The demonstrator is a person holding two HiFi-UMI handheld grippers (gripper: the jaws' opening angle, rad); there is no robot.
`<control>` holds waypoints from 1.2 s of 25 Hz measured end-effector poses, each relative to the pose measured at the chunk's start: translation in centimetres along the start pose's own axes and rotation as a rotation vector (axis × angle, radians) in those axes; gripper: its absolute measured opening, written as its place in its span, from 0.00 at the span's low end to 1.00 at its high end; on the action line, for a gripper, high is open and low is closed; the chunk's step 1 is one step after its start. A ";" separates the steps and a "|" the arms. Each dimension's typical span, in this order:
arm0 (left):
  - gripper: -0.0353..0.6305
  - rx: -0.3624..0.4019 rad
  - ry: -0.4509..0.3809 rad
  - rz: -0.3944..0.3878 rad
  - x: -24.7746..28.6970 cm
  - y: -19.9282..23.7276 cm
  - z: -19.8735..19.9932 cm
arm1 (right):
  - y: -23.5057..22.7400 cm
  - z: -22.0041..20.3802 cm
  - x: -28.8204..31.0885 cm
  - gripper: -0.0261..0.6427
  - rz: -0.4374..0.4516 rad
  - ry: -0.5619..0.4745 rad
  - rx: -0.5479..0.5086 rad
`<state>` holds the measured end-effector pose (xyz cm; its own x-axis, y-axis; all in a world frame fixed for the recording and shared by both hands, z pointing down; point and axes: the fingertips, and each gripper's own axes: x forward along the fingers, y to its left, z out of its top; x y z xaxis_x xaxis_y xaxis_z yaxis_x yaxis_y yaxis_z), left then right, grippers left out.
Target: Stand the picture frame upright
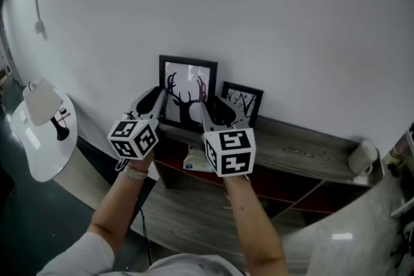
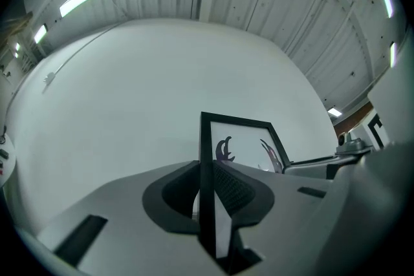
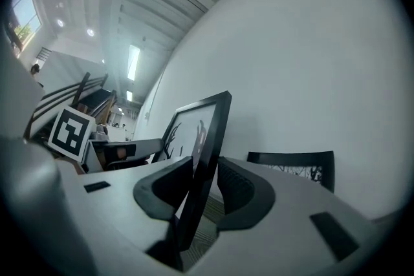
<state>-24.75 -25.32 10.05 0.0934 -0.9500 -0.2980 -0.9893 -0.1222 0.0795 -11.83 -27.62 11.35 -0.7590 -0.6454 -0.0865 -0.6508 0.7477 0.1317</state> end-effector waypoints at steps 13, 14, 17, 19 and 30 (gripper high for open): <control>0.16 -0.030 0.043 0.012 3.3 0.7 -3.3 | -1.9 -2.9 1.6 0.22 -0.026 0.068 -0.015; 0.17 -0.035 0.046 0.012 3.4 0.7 -3.5 | -2.0 -3.0 1.7 0.22 -0.027 0.071 -0.017; 0.16 -0.043 0.055 0.019 3.6 0.9 -3.8 | -2.1 -3.3 2.1 0.22 -0.028 0.079 -0.023; 0.16 -0.041 0.058 0.025 3.7 1.1 -3.8 | -2.0 -3.5 2.2 0.22 -0.030 0.087 -0.031; 0.17 -0.051 0.088 0.028 3.9 1.2 -4.2 | -1.7 -3.7 2.3 0.23 -0.034 0.085 -0.043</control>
<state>-25.14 -30.36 13.00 0.0778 -0.9744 -0.2107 -0.9848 -0.1080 0.1359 -12.45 -30.97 14.62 -0.7305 -0.6828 -0.0077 -0.6736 0.7186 0.1729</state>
